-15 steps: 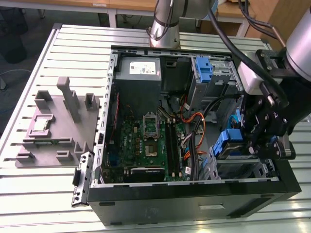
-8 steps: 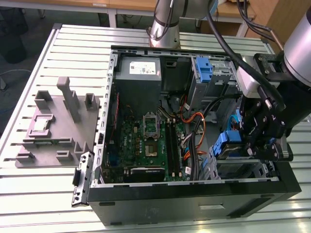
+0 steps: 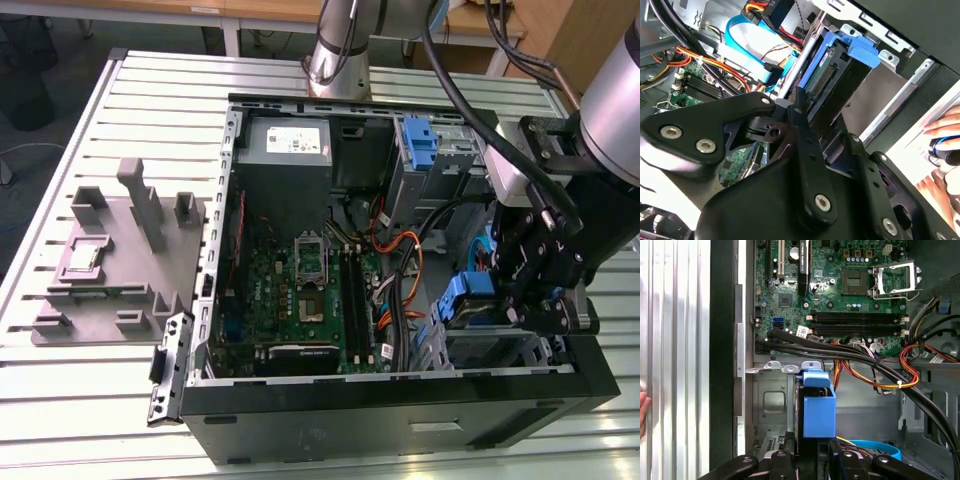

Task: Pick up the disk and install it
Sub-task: 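Insert the disk into the insertion slot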

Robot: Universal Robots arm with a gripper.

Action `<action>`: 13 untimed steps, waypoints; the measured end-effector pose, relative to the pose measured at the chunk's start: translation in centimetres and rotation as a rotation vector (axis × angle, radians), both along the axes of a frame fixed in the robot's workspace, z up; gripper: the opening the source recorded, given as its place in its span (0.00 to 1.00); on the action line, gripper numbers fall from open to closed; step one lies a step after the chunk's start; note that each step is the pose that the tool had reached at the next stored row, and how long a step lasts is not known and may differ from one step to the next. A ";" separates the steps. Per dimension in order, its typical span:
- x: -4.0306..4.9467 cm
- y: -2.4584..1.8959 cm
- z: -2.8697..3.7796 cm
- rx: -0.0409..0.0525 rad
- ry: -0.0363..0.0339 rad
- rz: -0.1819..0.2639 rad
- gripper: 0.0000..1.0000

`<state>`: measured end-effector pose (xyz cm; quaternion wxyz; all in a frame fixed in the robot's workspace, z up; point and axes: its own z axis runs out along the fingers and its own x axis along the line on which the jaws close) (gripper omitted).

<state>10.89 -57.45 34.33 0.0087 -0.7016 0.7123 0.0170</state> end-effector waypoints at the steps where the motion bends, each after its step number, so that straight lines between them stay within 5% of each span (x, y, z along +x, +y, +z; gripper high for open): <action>1: 0.01 0.00 -0.01 0.0002 -0.0002 0.000 0.36; 13: -0.07 0.28 -0.27 0.0008 -0.0027 0.000 0.42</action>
